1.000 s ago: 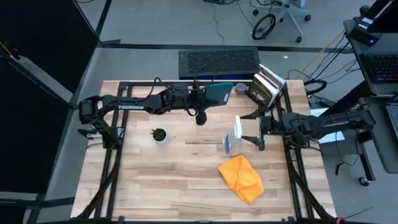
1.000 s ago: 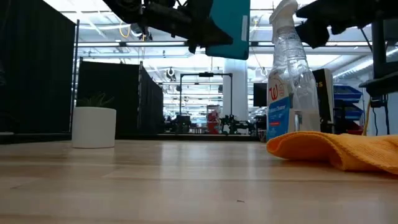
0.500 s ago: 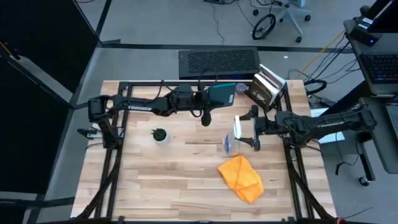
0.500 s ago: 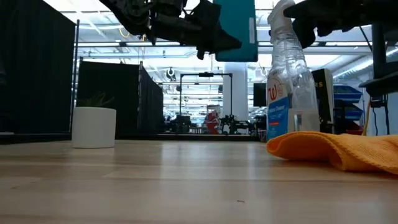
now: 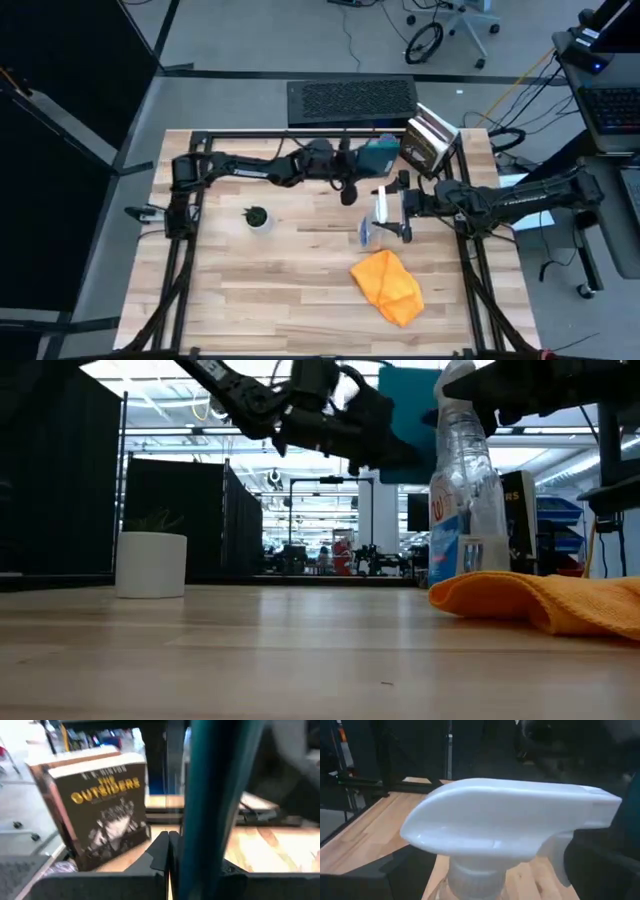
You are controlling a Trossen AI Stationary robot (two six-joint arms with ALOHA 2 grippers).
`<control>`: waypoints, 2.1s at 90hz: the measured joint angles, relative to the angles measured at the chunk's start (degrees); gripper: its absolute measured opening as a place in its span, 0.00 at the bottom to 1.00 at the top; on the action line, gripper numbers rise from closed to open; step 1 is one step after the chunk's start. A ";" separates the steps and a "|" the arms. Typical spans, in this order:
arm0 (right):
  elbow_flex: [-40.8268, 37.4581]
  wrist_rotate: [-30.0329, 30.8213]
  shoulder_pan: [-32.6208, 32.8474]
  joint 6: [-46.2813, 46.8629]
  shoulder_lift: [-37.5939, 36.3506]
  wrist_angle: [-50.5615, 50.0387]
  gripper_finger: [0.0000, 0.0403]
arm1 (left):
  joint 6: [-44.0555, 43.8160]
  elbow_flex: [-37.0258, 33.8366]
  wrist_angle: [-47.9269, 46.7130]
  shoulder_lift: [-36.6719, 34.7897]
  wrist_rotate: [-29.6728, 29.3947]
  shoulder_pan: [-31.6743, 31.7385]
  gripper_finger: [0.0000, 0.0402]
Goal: Apply microfiber cloth
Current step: Spray the back of tablet using the spray bottle
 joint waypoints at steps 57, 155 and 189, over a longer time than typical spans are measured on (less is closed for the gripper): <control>0.00 0.10 0.00 -0.96 -0.33 -0.04 0.82 | 0.25 0.02 2.80 3.83 -0.73 -1.91 0.04; 10.15 0.28 0.00 5.50 -6.62 -31.45 0.89 | 7.44 0.04 -16.24 -9.64 -7.80 0.12 0.04; 18.10 1.93 0.00 5.91 -6.99 -46.83 0.90 | 7.61 0.00 -17.78 -11.24 -7.79 0.10 0.04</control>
